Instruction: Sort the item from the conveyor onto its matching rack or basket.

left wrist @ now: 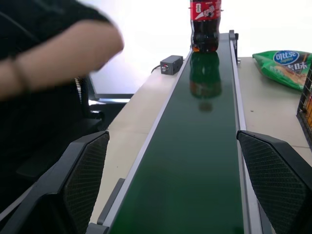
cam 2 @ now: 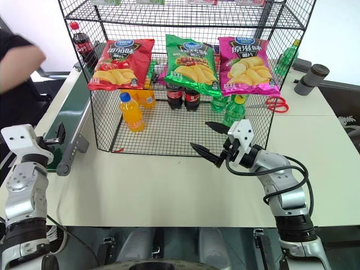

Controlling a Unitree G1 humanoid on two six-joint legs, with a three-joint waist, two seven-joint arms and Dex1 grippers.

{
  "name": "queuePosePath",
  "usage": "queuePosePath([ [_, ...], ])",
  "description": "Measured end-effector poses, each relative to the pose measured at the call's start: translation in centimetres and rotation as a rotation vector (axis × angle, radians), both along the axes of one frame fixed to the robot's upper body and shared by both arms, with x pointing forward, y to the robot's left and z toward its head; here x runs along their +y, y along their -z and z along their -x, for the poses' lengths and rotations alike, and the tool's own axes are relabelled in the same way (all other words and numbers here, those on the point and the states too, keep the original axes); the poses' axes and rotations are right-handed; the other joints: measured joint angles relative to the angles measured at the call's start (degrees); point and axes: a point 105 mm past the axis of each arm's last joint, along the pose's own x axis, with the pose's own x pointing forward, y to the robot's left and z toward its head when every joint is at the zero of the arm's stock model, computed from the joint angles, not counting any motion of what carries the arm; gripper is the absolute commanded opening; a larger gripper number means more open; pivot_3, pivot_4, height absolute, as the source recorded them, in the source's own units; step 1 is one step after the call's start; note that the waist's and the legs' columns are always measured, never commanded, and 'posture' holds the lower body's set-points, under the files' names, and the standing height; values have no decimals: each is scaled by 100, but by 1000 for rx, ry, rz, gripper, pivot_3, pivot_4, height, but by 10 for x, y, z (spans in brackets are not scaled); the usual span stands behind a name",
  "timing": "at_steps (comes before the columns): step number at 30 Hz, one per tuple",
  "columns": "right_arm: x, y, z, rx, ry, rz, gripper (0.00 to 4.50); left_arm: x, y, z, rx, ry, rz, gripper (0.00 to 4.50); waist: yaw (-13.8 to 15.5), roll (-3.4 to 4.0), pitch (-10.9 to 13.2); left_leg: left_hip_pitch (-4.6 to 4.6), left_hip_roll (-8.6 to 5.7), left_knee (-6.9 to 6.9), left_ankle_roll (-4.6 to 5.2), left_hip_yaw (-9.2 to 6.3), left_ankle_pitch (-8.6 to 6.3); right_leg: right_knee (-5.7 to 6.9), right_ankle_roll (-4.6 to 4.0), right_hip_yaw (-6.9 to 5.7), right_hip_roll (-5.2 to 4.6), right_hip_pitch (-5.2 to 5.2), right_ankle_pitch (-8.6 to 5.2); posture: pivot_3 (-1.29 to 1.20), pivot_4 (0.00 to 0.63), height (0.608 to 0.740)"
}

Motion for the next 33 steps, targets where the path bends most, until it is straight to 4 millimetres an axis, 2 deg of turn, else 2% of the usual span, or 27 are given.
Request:
queuePosePath([
  [10, 6, 0, 5, -2, -4, -11, 4472, -13, 11, -4, 24, 53, 11, 4500, -8, -1, -1, 0, 0, 0, 0, 0, 0, 0, 0, 0, -1, 0, 0, 0, 150, 740],
  [22, 7, 0, 5, -11, -8, -11, 4472, -14, 8, -3, 1, 62, -1, 4500, -8, -2, -1, 0, 0, 0, 0, 0, 0, 0, 0, -1, -2, -1, 0, 0, 150, 740],
  [27, 12, 2, 6, -11, -19, -17, 4472, -11, 16, -3, 22, 54, 16, 4500, -5, -2, -1, -1, 0, 0, 0, 0, 0, 0, 0, -2, -2, -1, 0, 0, 150, 740],
  [33, 13, 2, 7, -15, -23, -17, 4472, -12, 11, -5, -12, 63, 5, 4500, -1, -2, -1, -1, 0, 0, 0, 0, 0, 0, 0, -2, -3, 0, 0, 0, 150, 740],
])
